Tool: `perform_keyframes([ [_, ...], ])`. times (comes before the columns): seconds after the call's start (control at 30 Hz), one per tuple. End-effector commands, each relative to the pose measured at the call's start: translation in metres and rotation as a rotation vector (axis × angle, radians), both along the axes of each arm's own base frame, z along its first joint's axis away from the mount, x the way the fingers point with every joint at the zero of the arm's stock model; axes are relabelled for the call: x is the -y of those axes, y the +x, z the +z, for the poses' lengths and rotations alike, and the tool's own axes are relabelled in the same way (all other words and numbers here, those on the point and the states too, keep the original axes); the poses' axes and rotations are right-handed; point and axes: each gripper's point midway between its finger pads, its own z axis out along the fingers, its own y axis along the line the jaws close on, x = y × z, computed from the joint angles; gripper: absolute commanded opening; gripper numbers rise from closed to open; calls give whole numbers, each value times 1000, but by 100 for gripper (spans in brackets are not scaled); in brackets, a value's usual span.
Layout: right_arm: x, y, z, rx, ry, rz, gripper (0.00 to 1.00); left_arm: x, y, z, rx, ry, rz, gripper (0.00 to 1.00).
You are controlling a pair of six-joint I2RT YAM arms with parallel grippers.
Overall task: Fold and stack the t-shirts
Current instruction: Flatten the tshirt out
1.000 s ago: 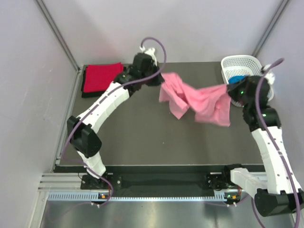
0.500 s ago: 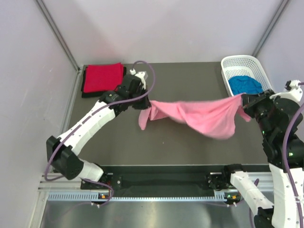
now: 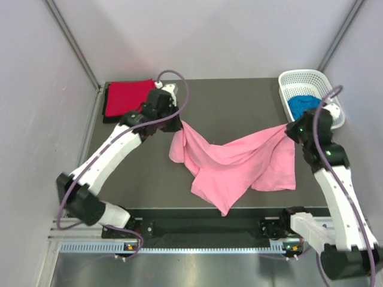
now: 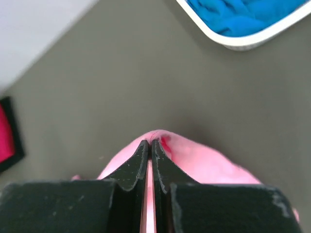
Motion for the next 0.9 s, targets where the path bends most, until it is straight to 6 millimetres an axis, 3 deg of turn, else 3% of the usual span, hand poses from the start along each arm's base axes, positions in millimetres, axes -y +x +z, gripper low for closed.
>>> perform_keyframes([
  [0.0, 20, 47, -16, 32, -41, -96, 0, 0, 34, -44, -67, 49, 0, 0],
  [0.03, 24, 62, -40, -25, -49, -103, 0, 2, 50, -59, -89, 75, 4, 0],
  [0.1, 26, 94, -35, 9, -56, -74, 0, 0, 71, -69, -103, 84, 23, 0],
  [0.13, 27, 116, -55, -39, -62, -63, 0, 3, 91, -76, -120, 79, 28, 0],
  [0.2, 16, 141, -67, -84, -61, 21, 0, 8, 109, -79, -137, 58, 27, 0],
  [0.23, 11, 166, -74, -117, -57, 49, 0, 10, 129, -78, -137, 43, 39, 0],
  [0.3, -4, 177, -86, -189, -35, 150, 6, 4, 136, -78, -175, 73, 55, 14],
  [0.33, -7, 187, -81, -193, -30, 164, 10, 4, 148, -67, -146, 89, 65, 23],
  [0.37, -8, 183, -85, -228, -26, 173, 16, -6, 147, -66, -150, 135, 96, 35],
  [0.4, -14, 178, -80, -227, -28, 191, 28, -15, 147, -68, -143, 176, 119, 40],
  [0.47, -17, 163, -76, -250, 2, 173, 39, -27, 137, -57, -118, 196, 142, 51],
  [0.5, -16, 143, -78, -296, 10, 139, 43, -32, 127, -74, -142, 214, 143, 52],
  [0.53, -16, 131, -79, -323, 31, 114, 45, -33, 117, -59, -107, 184, 136, 52],
  [0.57, -21, 120, -81, -339, 70, 102, 46, -33, 108, -61, -109, 166, 125, 52],
  [0.6, -31, 100, -83, -356, 89, 121, 47, -24, 91, -80, -153, 114, 81, 52],
  [0.63, -40, 91, -85, -358, 108, 137, 48, -21, 79, -69, -131, 67, 57, 53],
  [0.67, -51, 81, -88, -365, 143, 155, 48, -18, 69, -71, -139, 37, 37, 53],
  [0.7, -65, 59, -97, -397, 152, 183, 48, -11, 50, -75, -165, -24, -3, 52],
  [0.77, -89, 32, -109, -459, 231, 228, 49, -3, 31, -78, -182, -80, -50, 52],
  [0.8, -101, 9, -121, -507, 236, 255, 48, -2, 17, -92, -219, -93, -62, 52],
  [0.87, -111, -23, -138, -593, 266, 231, 48, 4, 5, -87, -203, -131, -99, 52],
])
